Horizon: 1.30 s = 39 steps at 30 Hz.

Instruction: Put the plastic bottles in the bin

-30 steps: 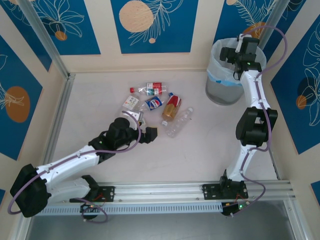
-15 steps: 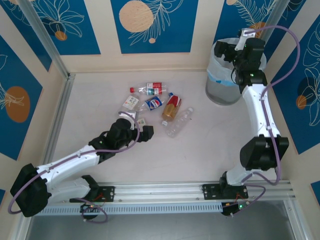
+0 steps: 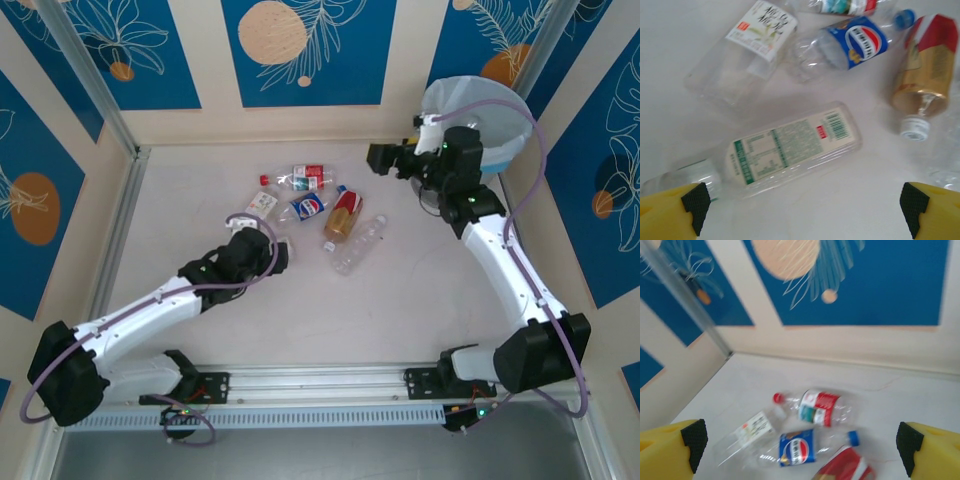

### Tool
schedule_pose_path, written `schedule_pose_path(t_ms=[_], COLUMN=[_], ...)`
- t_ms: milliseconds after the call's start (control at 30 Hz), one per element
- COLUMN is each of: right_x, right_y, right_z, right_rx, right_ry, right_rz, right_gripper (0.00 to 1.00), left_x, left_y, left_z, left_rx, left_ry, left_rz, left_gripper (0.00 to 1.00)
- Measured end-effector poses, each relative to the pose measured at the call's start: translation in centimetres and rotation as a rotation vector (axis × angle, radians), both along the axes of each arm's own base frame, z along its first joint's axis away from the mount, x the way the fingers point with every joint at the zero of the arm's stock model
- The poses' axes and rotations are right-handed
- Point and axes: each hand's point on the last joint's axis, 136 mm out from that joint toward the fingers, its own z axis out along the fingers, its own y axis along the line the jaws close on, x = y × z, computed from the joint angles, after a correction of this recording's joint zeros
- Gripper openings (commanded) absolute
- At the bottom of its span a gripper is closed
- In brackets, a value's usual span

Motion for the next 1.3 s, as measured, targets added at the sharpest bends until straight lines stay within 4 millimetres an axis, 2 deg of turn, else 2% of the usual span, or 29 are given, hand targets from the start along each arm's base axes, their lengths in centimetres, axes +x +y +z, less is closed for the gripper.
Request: schedule_pose_path(t_ms=[167,400,467,667,900,1000,1167,1300], right_x=[-1.1,-2.8,-3.1,-3.4,-3.6,-4.0,-4.5,-4.7], right_y=[2.1,2.8,3.0,3.5,3.3,3.5,3.9,4.1], right_z=[-2.8,-8.2,-9.1,-9.5,-9.1,-8.8,-9.2,-9.5], right_rx=[0.015,0.080,0.090,0.105,0.110,0.110,0.098,0.091], right_ry=[0.079,0.249,0.281,0.303,0.301,0.297,0.312,0.323], right_rz=[0.037,0.015,0.010,0.004,-0.016,-0.009,-0.008,-0.011], right_gripper=[0.99,1.00,1.00,0.99,1.00,0.99,1.00,0.99], left_x=[0.5,1.8,2.2,4.2,6.5,7.0,7.2,6.3], left_y=[2.8,6.3,7.0,8.5,6.8,6.8,6.5,6.5], left_z=[-0.9,-1.8,-2.3,-4.5,-5.3,-5.7,-6.4,-7.8], left_rx=[0.042,0.025,0.015,-0.011,-0.103,-0.134,-0.171,-0.178], left_ry=[0.047,0.103,0.124,0.176,0.165,0.171,0.184,0.214], left_rz=[0.061,0.136,0.148,0.161,0.058,0.053,0.038,0.037], left_gripper=[0.99,0.99,0.99,0.99,0.99,0.99,0.99,0.99])
